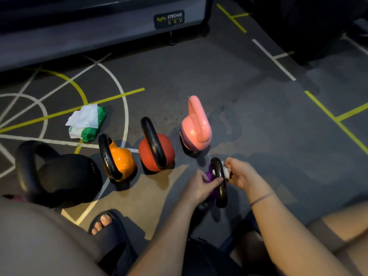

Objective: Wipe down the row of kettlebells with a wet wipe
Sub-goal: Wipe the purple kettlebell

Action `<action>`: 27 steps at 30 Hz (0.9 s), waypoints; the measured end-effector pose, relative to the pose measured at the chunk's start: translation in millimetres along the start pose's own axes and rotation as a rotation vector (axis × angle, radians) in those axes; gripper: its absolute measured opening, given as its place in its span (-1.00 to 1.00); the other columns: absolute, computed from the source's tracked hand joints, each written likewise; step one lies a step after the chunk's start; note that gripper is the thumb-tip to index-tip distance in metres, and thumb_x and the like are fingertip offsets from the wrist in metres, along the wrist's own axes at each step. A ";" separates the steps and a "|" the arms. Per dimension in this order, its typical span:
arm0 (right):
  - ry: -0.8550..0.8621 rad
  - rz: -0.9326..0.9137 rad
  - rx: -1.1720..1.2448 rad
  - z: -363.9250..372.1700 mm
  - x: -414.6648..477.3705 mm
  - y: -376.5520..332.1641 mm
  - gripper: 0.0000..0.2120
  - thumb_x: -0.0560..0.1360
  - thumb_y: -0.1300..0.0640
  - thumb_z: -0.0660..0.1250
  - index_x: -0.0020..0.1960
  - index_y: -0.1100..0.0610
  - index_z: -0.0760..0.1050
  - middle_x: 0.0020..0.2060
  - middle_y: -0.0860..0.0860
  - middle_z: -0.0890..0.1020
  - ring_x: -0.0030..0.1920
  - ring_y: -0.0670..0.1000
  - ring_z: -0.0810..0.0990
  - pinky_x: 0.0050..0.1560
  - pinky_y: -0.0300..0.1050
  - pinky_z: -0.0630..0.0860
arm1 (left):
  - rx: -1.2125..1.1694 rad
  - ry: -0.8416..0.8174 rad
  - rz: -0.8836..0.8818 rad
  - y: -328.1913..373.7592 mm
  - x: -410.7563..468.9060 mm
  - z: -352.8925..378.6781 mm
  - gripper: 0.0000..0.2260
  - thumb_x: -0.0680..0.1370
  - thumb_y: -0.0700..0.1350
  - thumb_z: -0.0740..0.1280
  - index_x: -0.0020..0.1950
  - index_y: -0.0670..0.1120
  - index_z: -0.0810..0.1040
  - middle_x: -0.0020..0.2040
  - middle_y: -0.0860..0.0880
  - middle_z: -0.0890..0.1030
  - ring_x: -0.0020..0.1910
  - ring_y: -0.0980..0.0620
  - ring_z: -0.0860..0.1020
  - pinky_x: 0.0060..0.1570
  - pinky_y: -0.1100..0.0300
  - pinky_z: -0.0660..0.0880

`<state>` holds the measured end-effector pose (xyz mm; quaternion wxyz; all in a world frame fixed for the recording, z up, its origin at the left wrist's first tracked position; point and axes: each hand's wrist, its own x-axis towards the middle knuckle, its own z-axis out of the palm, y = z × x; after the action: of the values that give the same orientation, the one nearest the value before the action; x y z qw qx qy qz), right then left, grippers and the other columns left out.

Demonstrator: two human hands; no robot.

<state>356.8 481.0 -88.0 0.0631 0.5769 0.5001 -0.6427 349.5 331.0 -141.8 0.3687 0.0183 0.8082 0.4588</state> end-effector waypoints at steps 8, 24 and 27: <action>-0.050 -0.045 0.083 -6.5 -2.4 13.0 -0.87 0.44 0.38 0.41 -0.25 0.22 0.54 -0.51 0.07 0.51 -0.56 -0.04 0.45 -0.58 -0.27 0.37 | -0.008 -0.041 0.101 -1.4 -0.4 16.2 -0.44 0.20 0.42 0.49 -0.11 0.06 0.42 -0.29 0.10 0.56 -0.34 0.09 0.50 -0.12 -0.07 0.56; 0.300 -0.258 0.070 -23.4 35.0 25.2 -0.87 0.42 0.38 0.45 -0.10 0.19 0.68 -0.15 0.13 0.69 -0.18 0.04 0.61 -0.13 -0.15 0.54 | 0.672 -0.100 0.339 36.2 1.9 -35.3 -0.47 0.53 -0.19 0.32 0.46 0.19 0.40 0.25 -0.09 0.56 0.27 -0.17 0.54 0.22 0.02 0.48; 0.211 -0.315 0.000 -30.4 36.9 30.7 -0.79 0.37 0.40 0.45 -0.14 0.12 0.71 -0.18 0.09 0.72 -0.17 0.03 0.66 -0.06 -0.14 0.59 | 0.717 -0.063 0.410 31.4 16.4 -73.3 -0.52 0.50 -0.17 0.29 0.35 0.25 0.49 0.29 0.06 0.56 0.31 -0.03 0.53 0.26 0.03 0.48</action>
<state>385.6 505.9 -130.1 -0.0913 0.5556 0.5883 -0.5804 283.0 301.8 -105.1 0.2646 0.3204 0.8847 0.2114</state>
